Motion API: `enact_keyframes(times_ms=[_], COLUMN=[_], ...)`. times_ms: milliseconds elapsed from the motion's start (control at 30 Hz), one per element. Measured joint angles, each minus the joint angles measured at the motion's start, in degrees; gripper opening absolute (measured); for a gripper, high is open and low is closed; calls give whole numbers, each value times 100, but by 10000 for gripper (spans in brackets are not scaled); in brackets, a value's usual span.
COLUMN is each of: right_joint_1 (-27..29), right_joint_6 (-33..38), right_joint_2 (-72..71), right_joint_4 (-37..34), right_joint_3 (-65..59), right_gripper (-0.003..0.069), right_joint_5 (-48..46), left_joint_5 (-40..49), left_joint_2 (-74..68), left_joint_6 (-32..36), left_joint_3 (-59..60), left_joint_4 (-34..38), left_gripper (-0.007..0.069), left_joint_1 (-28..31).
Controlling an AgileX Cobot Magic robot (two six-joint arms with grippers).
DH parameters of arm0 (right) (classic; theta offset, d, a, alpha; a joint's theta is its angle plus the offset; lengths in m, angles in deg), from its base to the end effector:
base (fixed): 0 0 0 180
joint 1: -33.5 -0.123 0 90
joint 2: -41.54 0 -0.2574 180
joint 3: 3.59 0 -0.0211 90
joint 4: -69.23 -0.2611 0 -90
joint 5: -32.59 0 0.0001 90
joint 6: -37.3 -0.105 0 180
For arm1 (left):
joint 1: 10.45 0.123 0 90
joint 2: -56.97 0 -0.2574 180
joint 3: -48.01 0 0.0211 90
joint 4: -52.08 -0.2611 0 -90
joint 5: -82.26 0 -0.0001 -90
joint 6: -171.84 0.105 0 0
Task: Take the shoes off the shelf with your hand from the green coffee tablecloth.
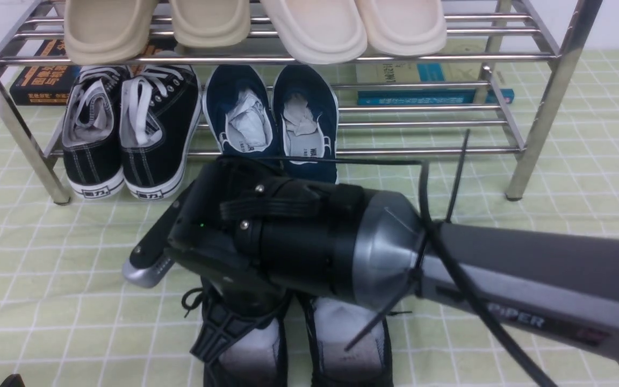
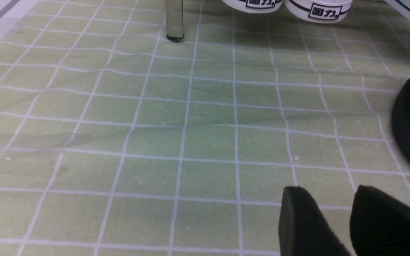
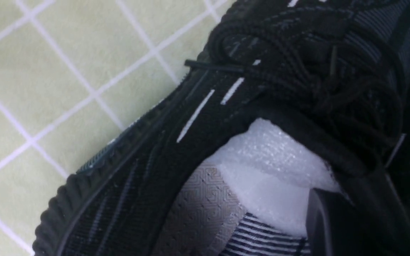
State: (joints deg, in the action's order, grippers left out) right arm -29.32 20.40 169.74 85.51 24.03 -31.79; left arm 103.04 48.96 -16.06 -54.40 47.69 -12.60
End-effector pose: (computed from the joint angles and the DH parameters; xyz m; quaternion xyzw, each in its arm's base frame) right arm 0.2281 0.3860 0.2004 -0.4233 0.8865 -0.0203 0.1857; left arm 0.1046 -0.0011 0.1703 -0.0196 0.8001 -0.0202 0.5993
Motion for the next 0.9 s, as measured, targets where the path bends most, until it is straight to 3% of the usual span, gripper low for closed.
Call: enact_keyframes(times_ms=[167, 400, 500, 667, 733, 800, 900], right_joint_1=[0, 27, 42, 42, 42, 42, 42], right_joint_6=[-69, -76, 136, 628, 817, 861, 891], right_joint_2=[0, 0, -50, -477, -959, -1176, -2033], right_joint_4=[-37, -501, -690, -898, -803, -714, -413], right_joint_3=[0, 397, 834, 1215, 1264, 1264, 1264], right_gripper=[115, 360, 386, 325, 233, 192, 52], right_joint_5=[19, -547, -597, -619, -672, -685, -721], left_joint_5=[0, 0, 0, 0, 0, 0, 0], left_joint_2=[0, 0, 0, 0, 0, 0, 0], left_joint_6=[0, 0, 0, 0, 0, 0, 0], left_joint_3=[0, 0, 0, 0, 0, 0, 0], left_joint_4=[0, 0, -6, -14, -14, -18, -18], left_gripper=[242, 242, 242, 242, 242, 242, 242], left_joint_1=[0, 0, 0, 0, 0, 0, 0])
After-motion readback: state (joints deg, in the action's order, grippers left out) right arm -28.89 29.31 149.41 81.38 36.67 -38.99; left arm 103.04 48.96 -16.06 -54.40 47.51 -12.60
